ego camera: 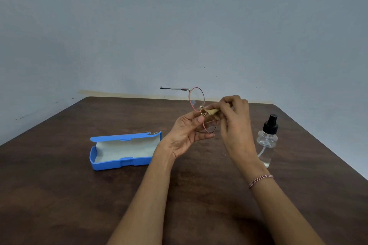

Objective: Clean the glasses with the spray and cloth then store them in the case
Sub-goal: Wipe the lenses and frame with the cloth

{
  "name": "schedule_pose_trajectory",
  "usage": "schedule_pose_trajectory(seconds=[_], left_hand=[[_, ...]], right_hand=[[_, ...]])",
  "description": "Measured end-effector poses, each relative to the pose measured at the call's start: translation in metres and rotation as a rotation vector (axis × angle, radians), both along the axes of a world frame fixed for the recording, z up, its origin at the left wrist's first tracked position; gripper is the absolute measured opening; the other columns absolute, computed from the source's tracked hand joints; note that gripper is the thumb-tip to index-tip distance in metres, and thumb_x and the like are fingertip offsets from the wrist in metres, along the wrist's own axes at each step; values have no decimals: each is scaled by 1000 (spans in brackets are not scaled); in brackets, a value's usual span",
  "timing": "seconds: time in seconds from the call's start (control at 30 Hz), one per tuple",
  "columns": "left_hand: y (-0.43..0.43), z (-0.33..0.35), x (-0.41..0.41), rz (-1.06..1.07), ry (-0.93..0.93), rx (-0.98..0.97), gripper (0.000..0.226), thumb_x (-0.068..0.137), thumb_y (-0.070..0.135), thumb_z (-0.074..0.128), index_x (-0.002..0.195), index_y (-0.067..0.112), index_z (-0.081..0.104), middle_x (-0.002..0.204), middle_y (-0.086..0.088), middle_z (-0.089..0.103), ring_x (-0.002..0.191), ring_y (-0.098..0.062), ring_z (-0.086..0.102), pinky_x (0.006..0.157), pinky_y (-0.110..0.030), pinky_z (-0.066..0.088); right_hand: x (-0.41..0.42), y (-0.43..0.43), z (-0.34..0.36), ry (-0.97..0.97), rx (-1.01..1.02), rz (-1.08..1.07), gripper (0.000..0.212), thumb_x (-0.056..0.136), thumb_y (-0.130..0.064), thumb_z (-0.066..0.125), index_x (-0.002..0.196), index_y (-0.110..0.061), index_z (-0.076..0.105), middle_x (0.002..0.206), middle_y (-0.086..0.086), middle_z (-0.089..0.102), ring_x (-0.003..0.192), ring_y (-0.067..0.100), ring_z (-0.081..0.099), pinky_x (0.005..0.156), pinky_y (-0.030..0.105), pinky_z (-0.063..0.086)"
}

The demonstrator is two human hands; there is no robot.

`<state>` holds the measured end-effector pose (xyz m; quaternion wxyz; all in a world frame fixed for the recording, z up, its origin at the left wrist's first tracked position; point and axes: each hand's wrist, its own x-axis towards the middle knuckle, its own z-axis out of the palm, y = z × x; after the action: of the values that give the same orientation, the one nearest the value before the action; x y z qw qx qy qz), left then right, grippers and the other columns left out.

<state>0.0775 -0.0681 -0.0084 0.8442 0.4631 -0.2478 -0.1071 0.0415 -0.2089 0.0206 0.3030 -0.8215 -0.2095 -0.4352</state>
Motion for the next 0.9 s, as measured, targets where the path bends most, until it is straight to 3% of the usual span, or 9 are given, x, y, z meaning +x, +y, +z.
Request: schedule_pose_trajectory(seconds=[0.23,0.43,0.57,0.77,0.9], left_hand=[[3,-1,2,11,-7,-11,62,51,31,92,106,12,69,104,-8,71,96,-20,69,62,-30,59],[0,0,3,11,-19,-17,61,53,28,91,109,16,70,110,-9,70,97,-23,69,62,-31,59],[1,-1,3,9,-40,-16,55,54,29,90,104,16,72,105,-6,72,95,-20,69,63,-30,59],[-1,-2,5,20,-30,-26,52,56,29,90,104,18,73,107,-7,71,99,-22,69,65,-32,59],[1,-2,8,45,-30,-97,50,59,30,88,105,23,73,103,-2,72,95,-17,69,68,-30,58]], right_hand=[[-3,6,-1,-55,-33,49,36,77,16,51,100,-7,68,104,13,52,98,12,37,78,2,36],[0,3,0,-17,28,-34,35,78,17,51,99,-6,68,103,14,52,98,23,44,73,6,34],[-4,6,0,-67,-22,77,38,76,19,51,99,-6,67,103,16,51,96,19,40,79,-4,32],[3,2,-3,-5,38,9,37,80,16,51,103,-8,67,106,12,50,99,17,42,76,0,35],[3,4,-6,11,31,93,33,83,6,60,110,-12,66,104,4,51,95,16,52,76,20,45]])
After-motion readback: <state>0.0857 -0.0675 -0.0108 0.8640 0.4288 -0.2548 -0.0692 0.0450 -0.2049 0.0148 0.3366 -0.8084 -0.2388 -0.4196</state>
